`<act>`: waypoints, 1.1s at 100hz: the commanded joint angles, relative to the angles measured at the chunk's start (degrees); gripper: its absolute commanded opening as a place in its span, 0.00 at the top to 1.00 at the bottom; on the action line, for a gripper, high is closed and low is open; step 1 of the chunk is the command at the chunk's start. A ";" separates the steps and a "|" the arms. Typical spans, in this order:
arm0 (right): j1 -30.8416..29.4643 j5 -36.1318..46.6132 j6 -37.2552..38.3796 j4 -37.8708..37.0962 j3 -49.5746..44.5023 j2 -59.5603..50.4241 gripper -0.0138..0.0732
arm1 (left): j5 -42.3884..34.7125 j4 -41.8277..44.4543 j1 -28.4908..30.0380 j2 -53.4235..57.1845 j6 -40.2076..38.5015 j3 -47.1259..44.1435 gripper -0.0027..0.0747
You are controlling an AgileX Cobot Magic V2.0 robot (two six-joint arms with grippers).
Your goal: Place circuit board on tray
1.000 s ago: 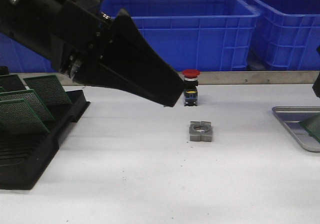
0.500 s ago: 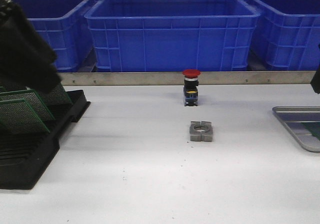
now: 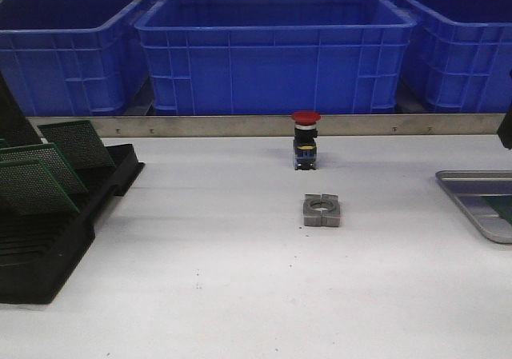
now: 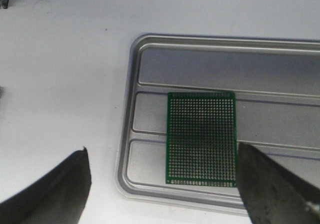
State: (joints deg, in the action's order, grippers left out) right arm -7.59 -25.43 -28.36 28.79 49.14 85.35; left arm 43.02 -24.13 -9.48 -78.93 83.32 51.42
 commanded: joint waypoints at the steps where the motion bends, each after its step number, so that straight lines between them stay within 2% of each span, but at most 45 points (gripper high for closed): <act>1: -0.43 2.29 -0.42 0.19 1.76 -2.17 0.14 | -2.70 -0.79 0.21 0.30 -0.13 1.65 0.23; 31: -0.43 2.29 -0.42 0.19 1.76 -2.17 0.14 | -3.09 -0.36 0.21 -4.33 -0.13 1.65 0.23; 47: -0.43 2.29 -0.42 0.19 1.76 -2.17 0.14 | -6.46 -0.36 0.21 -5.57 -0.13 1.65 0.25; 57: -0.43 2.14 -0.42 0.19 1.76 -2.16 0.14 | -8.04 -0.36 0.21 -5.68 -0.13 1.65 0.40; 79: -0.43 1.68 -0.42 0.19 1.76 -2.16 0.14 | -7.25 -0.36 0.21 -5.68 -0.13 1.65 0.99; 110: -0.43 1.83 -0.74 0.19 1.76 -2.48 0.14 | -5.19 -0.36 -0.50 -4.86 -0.13 2.22 0.99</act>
State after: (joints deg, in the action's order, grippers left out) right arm -7.59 -25.43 -28.36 28.77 49.14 85.35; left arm 35.80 -22.85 -9.48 -86.19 84.37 51.70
